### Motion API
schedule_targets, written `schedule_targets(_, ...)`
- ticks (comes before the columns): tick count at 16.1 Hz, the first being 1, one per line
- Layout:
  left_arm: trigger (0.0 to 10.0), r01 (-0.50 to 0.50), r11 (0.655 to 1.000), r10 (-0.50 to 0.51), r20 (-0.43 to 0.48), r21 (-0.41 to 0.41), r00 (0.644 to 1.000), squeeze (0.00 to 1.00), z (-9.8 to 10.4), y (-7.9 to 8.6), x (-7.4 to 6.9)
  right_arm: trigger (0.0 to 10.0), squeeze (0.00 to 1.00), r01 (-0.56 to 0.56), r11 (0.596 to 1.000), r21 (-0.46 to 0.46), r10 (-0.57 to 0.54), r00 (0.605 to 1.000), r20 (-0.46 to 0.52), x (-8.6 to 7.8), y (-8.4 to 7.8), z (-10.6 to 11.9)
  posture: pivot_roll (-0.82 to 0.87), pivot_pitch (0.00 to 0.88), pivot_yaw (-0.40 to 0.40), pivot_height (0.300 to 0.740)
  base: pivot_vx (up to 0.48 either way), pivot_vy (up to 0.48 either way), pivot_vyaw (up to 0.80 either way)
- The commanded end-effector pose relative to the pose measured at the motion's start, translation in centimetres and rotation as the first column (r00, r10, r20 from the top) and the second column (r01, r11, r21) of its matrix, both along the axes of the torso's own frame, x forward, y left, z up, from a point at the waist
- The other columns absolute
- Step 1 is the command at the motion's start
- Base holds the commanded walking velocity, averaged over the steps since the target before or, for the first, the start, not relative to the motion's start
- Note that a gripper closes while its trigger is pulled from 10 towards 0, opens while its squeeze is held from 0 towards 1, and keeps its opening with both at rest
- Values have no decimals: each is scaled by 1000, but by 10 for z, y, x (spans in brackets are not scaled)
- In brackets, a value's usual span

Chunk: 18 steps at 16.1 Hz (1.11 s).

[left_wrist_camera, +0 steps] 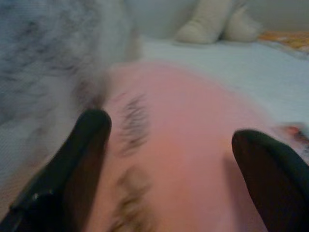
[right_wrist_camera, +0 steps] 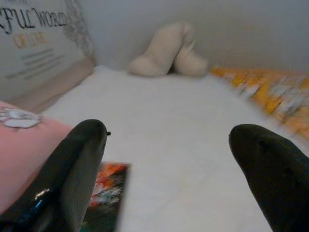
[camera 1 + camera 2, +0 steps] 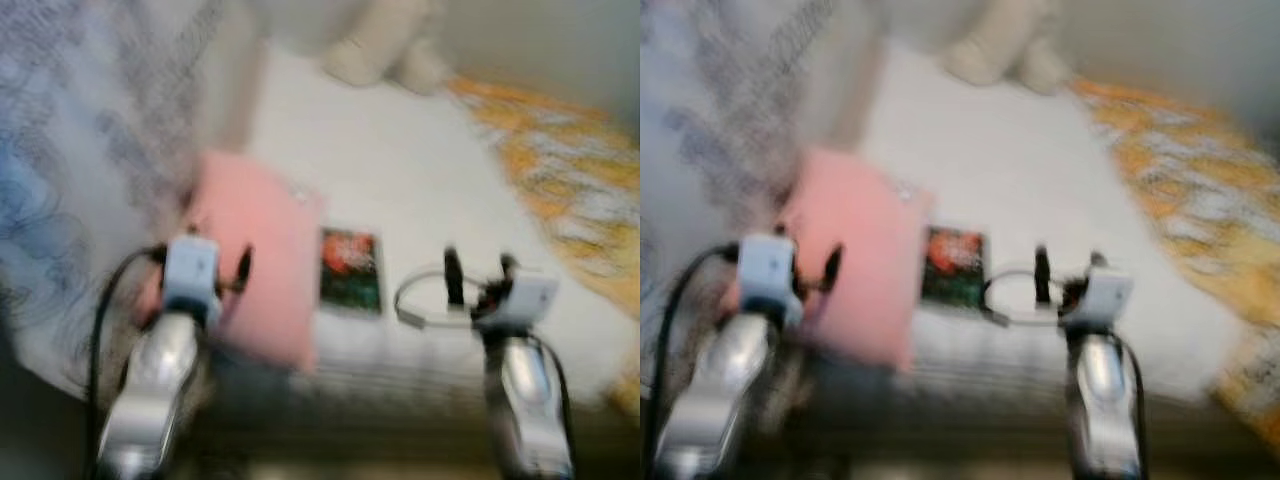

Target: Clean up the room

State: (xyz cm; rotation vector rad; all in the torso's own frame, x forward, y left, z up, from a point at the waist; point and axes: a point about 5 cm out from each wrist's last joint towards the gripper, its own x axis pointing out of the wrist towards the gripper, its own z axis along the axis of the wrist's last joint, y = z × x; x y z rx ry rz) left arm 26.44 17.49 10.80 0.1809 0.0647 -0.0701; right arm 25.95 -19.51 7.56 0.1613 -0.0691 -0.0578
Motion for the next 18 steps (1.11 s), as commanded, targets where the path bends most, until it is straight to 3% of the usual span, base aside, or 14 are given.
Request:
schedule_targets(1,10000,0,1000,0,8,3,1000,1000,1,-2,1,10000,1000,47,997,68,-43,998,-48,-4,-15,-7,164,0,-134,740,0,0,0)
schedule_targets(3,10000,3,1000,-3,15,7,1000,1000,-1,-7,5,10000,1000,-36,997,68,41,996,-76,-2,-9,-8,148,0,-126,740,0,0,0)
schedule_targets(4,10000,5,1000,-5,24,7,1000,0,1,-9,7,10000,1000,-24,999,44,28,996,-86,0,-8,-8,143,0,-123,740,0,0,0)
schedule_targets(5,10000,13,1000,-13,58,0,998,0,8,-12,11,10000,255,-17,1000,16,19,994,-107,3,-8,-9,141,0,-113,740,0,0,0)
schedule_targets(6,10000,14,1000,-14,64,-5,998,0,9,-12,11,10000,255,-17,1000,12,18,994,-109,4,-8,-9,141,0,-113,740,0,0,0)
schedule_targets(7,10000,39,999,-38,90,-20,995,0,15,-15,10,10000,0,-21,1000,10,22,993,-115,5,-7,-9,142,0,-99,740,0,-469,0)
schedule_targets(10,10000,63,996,-56,115,-60,992,0,21,-20,9,10000,0,-19,1000,3,19,993,-117,12,-4,-8,142,0,-95,740,0,-461,0)
schedule_targets(18,10000,-28,993,39,99,-111,994,0,20,-11,8,10000,0,-82,996,-30,78,989,-127,16,4,-10,151,0,-110,740,68,-421,0)
